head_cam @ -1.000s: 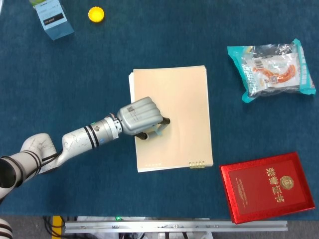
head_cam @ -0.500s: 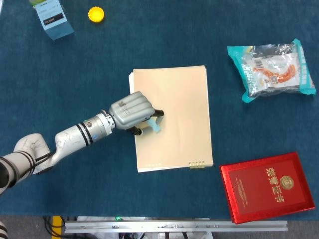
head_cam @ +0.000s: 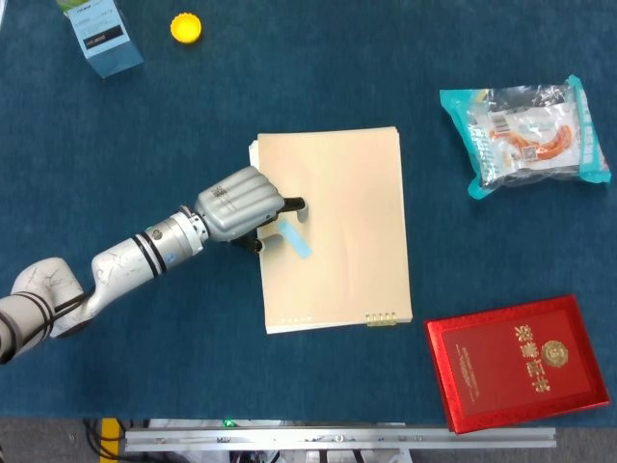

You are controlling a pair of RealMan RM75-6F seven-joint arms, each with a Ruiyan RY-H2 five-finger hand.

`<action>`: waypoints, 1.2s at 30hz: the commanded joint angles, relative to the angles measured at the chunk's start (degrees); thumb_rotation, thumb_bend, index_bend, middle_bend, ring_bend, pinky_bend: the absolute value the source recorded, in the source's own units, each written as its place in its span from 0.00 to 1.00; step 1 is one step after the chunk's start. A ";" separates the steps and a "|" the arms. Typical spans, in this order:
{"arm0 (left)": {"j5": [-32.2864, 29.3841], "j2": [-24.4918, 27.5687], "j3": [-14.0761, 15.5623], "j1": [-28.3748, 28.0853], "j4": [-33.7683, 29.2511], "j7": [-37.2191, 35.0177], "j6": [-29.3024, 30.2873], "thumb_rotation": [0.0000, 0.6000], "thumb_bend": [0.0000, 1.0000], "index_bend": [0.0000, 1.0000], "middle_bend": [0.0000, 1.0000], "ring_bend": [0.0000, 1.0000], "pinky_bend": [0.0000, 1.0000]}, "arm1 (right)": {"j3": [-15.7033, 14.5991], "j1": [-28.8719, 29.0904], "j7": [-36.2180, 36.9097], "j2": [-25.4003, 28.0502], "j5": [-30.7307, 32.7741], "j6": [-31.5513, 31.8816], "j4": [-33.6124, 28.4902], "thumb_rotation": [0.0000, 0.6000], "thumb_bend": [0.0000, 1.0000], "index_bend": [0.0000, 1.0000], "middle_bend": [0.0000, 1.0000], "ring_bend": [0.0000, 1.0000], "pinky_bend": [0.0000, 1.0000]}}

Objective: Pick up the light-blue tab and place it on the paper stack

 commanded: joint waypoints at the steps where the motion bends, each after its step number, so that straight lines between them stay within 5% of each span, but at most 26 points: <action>1: 0.11 1.00 -0.12 0.44 -0.81 1.84 0.83 1.00 0.36 0.44 0.93 0.92 0.78 | -0.02 -0.03 0.06 0.00 -0.10 0.05 0.02 1.00 0.12 0.16 0.38 0.35 0.46; 12: -2.44 4.84 -1.14 0.44 -7.79 8.58 -3.69 1.00 0.37 0.42 0.92 0.92 0.78 | -0.06 -0.25 1.05 -0.10 -0.36 0.31 0.64 1.00 0.13 0.16 0.38 0.35 0.46; 19: -2.80 6.18 -1.91 0.53 -10.63 10.80 -3.86 0.64 0.52 0.37 0.92 0.92 0.78 | -0.17 -0.29 1.51 -0.05 -0.53 0.16 1.05 1.00 0.13 0.16 0.38 0.35 0.46; 36: -3.13 6.79 -1.70 0.83 -13.05 16.47 -7.10 0.52 0.56 0.35 0.92 0.92 0.78 | -0.09 -0.45 1.95 -0.12 -0.42 0.29 1.38 1.00 0.13 0.16 0.38 0.36 0.46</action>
